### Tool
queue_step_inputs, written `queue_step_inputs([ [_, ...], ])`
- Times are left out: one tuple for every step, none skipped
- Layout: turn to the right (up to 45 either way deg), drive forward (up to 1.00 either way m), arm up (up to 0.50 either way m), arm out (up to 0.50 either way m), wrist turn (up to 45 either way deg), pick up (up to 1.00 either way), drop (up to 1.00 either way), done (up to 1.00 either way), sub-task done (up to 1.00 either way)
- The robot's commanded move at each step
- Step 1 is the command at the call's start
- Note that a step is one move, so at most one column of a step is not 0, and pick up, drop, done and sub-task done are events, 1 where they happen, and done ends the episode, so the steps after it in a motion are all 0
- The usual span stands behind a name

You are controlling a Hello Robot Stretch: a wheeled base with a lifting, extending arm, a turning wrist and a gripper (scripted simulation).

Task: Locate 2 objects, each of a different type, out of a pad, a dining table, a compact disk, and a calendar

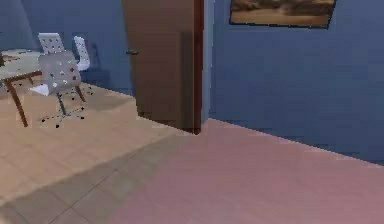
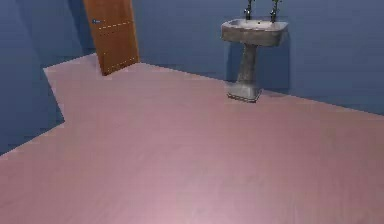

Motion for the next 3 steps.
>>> queue_step_inputs([
  [-24.0,0.00,0.00,0.00,0.0,0.00,0.00,0.00,0.00],
  [0.0,0.90,0.00,0.00,0.0,0.00,0.00,0.00,0.00],
  [-27.0,0.00,0.00,0.00,0.0,0.00,0.00,0.00,0.00],
])
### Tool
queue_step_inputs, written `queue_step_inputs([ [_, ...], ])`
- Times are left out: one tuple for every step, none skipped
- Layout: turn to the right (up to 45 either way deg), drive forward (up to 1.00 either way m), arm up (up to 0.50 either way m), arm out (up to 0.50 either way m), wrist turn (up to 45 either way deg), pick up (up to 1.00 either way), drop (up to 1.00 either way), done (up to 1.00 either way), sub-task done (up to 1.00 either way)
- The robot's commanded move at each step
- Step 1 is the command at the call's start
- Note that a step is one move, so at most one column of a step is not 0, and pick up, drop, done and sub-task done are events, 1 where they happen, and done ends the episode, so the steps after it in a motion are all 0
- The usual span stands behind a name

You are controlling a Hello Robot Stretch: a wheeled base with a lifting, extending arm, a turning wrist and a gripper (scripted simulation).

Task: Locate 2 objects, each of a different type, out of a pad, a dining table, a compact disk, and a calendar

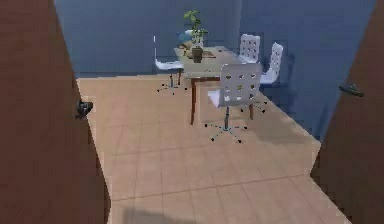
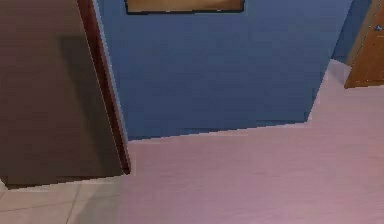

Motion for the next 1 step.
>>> queue_step_inputs([
  [0.0,1.00,0.00,0.00,0.0,0.00,0.00,0.00,0.00],
])
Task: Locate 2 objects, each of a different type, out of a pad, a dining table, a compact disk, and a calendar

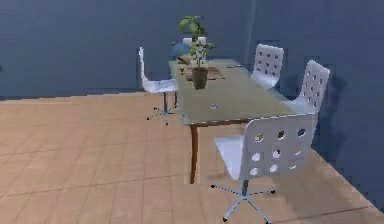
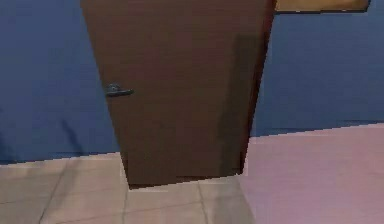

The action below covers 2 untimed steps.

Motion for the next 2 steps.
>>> queue_step_inputs([
  [0.0,0.35,0.00,0.00,0.0,0.00,0.00,0.00,0.00],
  [-45.0,0.00,0.00,0.00,0.0,0.00,0.00,0.00,0.00],
])
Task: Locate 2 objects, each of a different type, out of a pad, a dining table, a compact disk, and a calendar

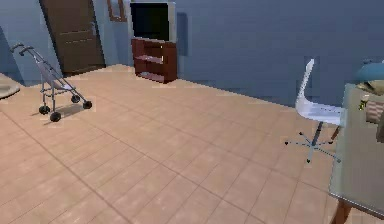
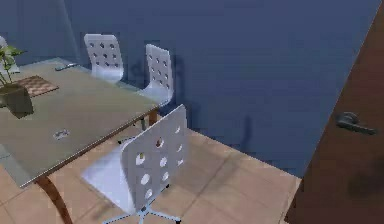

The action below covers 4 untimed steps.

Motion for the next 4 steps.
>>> queue_step_inputs([
  [-18.0,0.00,0.00,0.00,0.0,0.00,0.00,0.00,0.00],
  [0.0,0.35,0.00,0.00,0.0,0.00,0.00,0.00,0.00],
  [45.0,0.00,0.00,0.00,0.0,0.00,0.00,0.00,0.00],
  [36.0,0.00,0.00,0.00,0.0,0.00,0.00,0.00,0.00],
])
